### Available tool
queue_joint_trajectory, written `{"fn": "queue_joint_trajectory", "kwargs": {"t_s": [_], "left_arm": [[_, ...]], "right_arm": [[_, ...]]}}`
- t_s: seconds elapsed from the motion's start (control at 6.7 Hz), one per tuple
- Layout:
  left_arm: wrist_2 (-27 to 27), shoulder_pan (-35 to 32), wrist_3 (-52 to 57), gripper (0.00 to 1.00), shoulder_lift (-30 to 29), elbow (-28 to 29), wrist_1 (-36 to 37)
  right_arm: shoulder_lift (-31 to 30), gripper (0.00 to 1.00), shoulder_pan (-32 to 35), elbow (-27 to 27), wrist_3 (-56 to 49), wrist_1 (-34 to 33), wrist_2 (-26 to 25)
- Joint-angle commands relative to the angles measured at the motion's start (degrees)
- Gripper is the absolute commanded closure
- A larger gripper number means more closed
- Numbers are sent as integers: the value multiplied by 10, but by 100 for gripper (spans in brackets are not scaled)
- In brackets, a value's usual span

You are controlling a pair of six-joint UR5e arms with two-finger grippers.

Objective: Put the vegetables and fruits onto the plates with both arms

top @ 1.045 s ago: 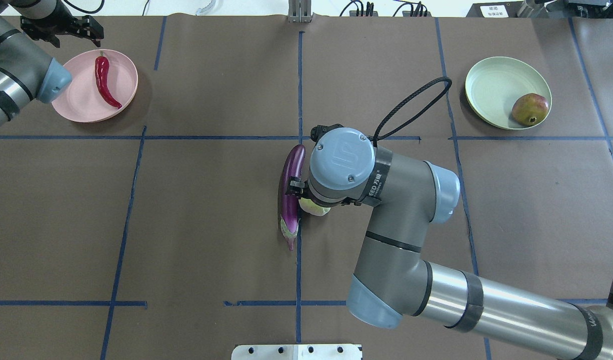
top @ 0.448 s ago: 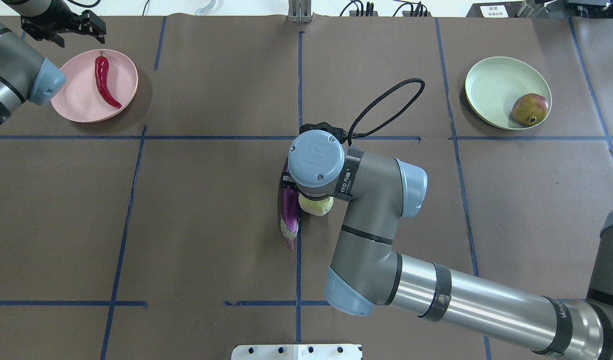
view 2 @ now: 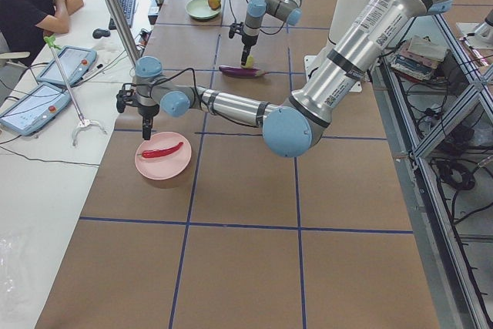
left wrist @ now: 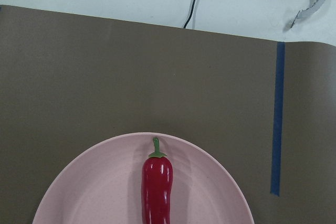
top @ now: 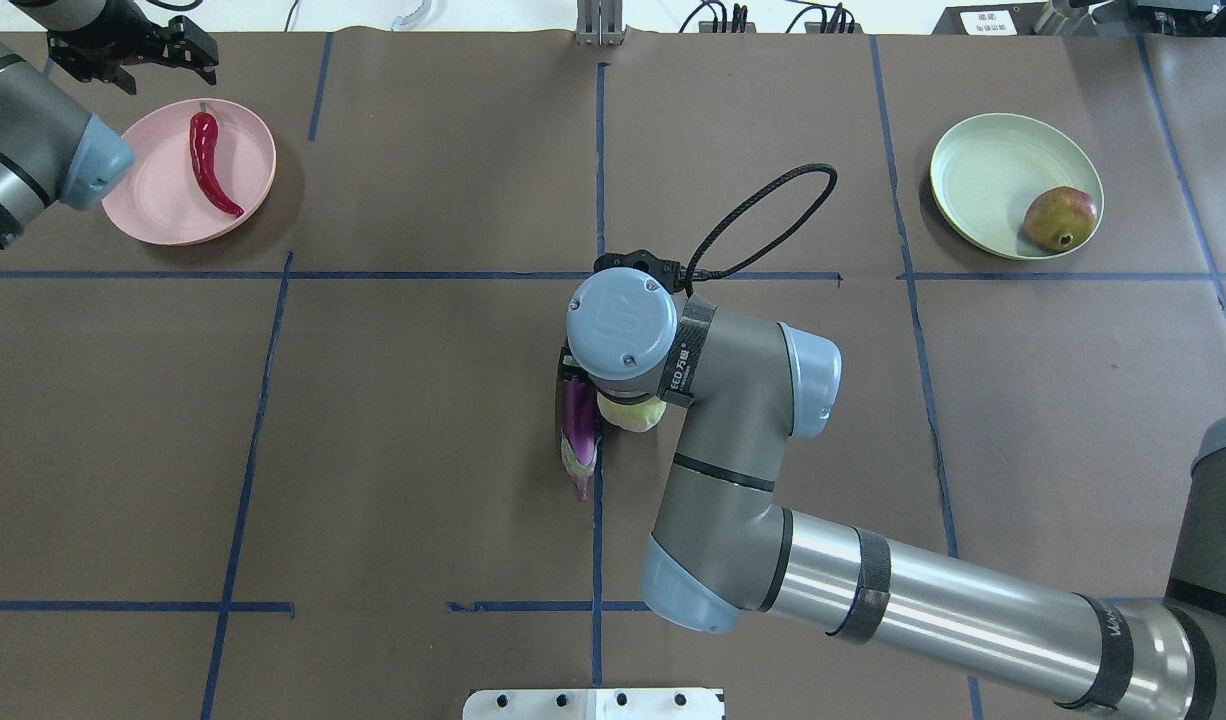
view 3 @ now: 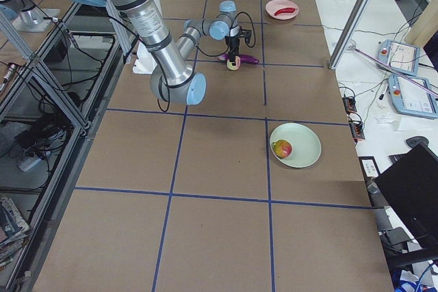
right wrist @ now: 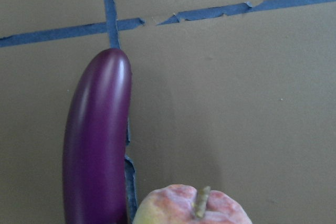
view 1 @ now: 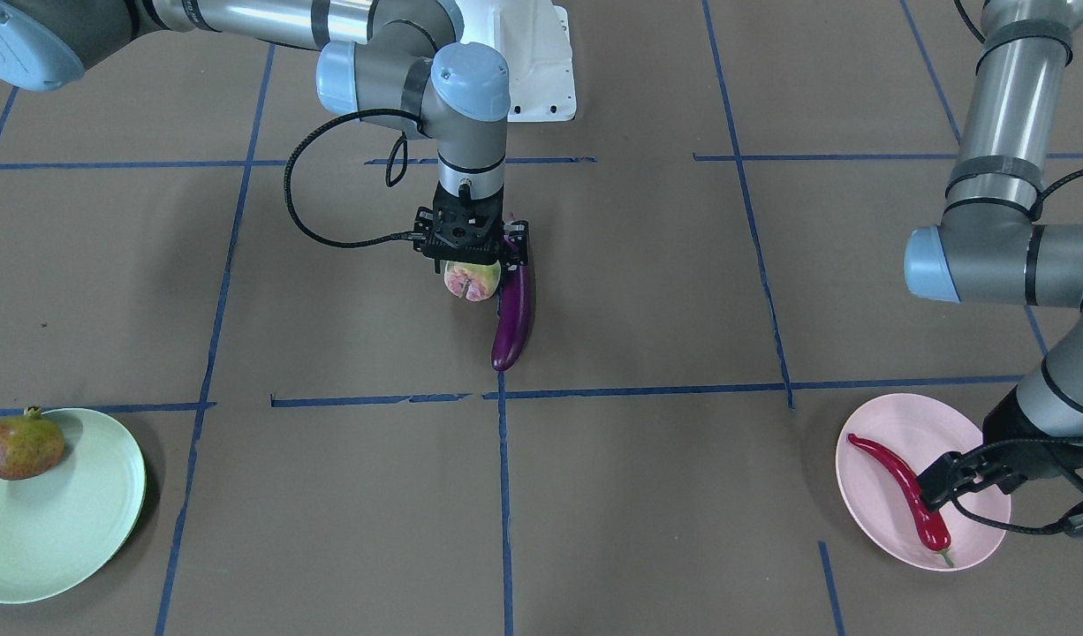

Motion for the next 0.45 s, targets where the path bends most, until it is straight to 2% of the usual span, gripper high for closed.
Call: {"fn": "queue_joint_trajectory", "kwargs": {"t_s": [0.0, 0.15, 0.3], "left_arm": [[-11, 1, -19, 0, 0, -7, 1], [-11, 19, -57, 0, -1, -11, 0], [-10, 51, -115, 0, -5, -28, -4]], "right_arm": [[-2, 20, -7, -1, 1, 0, -1], [0, 44, -7, 0, 2, 1, 0], [-2, 80, -7, 5, 1, 1, 0]]}}
